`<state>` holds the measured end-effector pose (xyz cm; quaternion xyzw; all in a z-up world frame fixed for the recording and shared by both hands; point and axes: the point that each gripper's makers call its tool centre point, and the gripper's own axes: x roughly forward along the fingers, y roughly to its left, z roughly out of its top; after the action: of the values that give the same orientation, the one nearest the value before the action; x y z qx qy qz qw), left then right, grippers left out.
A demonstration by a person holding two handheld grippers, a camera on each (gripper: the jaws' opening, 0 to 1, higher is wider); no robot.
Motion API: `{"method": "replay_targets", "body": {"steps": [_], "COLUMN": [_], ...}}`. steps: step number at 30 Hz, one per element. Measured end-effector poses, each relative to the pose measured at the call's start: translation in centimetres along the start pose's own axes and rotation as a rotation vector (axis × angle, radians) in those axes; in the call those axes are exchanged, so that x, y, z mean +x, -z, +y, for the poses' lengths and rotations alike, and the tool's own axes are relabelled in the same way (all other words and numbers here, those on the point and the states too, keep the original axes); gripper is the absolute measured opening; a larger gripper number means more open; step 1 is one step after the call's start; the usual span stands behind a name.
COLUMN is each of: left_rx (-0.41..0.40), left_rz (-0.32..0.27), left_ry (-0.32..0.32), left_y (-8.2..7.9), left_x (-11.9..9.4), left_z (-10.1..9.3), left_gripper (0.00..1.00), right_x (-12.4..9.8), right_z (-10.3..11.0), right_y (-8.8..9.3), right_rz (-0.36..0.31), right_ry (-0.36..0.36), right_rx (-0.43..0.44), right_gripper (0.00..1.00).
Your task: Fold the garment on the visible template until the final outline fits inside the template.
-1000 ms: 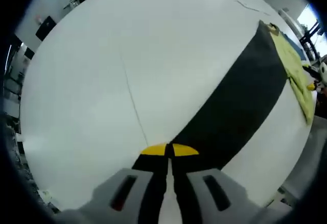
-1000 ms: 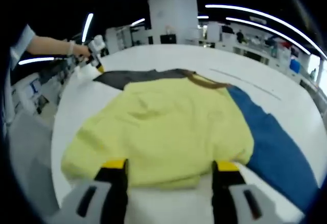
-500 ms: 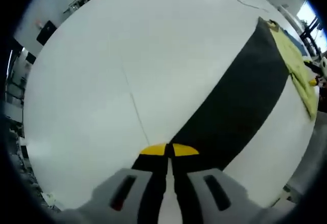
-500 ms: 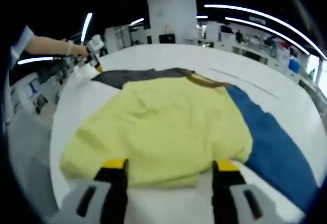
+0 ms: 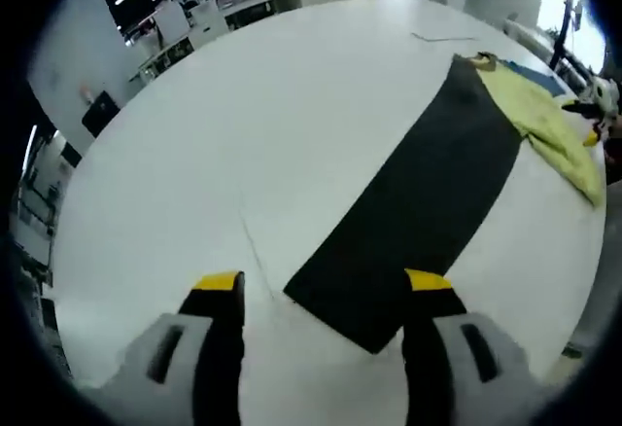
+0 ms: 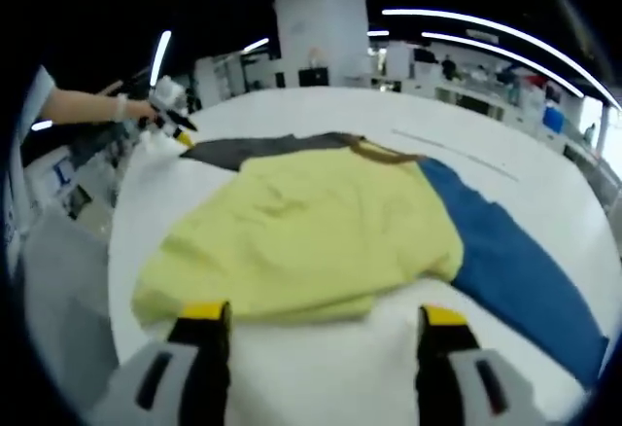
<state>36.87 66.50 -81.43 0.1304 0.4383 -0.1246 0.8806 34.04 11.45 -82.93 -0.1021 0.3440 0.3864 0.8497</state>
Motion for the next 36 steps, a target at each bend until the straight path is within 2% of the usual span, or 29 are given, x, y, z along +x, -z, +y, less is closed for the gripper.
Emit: {"method": "replay_targets", "body": {"steps": [4, 5, 7, 9, 13, 15, 17, 21, 25, 31, 36], "left_rx": [0.032, 0.062, 0.096, 0.136, 0.139, 0.142, 0.141, 0.173, 0.179, 0.177, 0.171], "left_rz": [-0.076, -0.118, -0.138, -0.18, -0.256, -0.273, -0.315, -0.352, -0.37, -0.399, -0.434], "left_ry": [0.024, 0.045, 0.064, 0.084, 0.13, 0.151, 0.195, 0.251, 0.308, 0.356, 0.371], "left_y": [-1.5, -2.4, -3.2, -3.8, -5.7, -6.2, -7.3, -8.6, -9.3, -9.7, -9.9], "left_x": [-1.6, -2.1, -3.2, -3.4, -5.0, -5.4, -6.2, -7.5, -8.5, -9.0, -9.4], "left_z": [-1.7, -2.6, -4.4, -4.9, -8.3, -9.2, -11.2, -14.8, -18.8, -22.5, -25.4], "left_gripper": [0.75, 0.78, 0.8, 0.83, 0.88, 0.91, 0.93, 0.98, 0.99, 0.99, 0.99], "right_x": [-0.7, -1.0, -1.3, -1.5, -2.1, -2.7, -3.1, -4.5, -4.9, -6.0, -6.7], "right_z": [0.1, 0.3, 0.3, 0.2, 0.3, 0.3, 0.3, 0.5, 0.0, 0.0, 0.2], "right_y": [0.5, 0.6, 0.9, 1.0, 1.2, 1.3, 1.3, 1.1, 1.0, 0.7, 1.4], "right_rz": [-0.004, -0.002, 0.007, 0.006, 0.009, 0.007, 0.007, 0.009, 0.005, -0.006, 0.032], "right_ry": [0.002, 0.001, 0.001, 0.0, -0.005, -0.007, -0.008, -0.01, -0.007, -0.005, -0.013], "right_rx": [-0.003, -0.004, -0.01, -0.015, -0.019, -0.026, -0.033, -0.052, -0.065, -0.082, -0.129], "right_gripper": [0.8, 0.8, 0.8, 0.81, 0.81, 0.82, 0.83, 0.85, 0.88, 0.92, 0.95]}}
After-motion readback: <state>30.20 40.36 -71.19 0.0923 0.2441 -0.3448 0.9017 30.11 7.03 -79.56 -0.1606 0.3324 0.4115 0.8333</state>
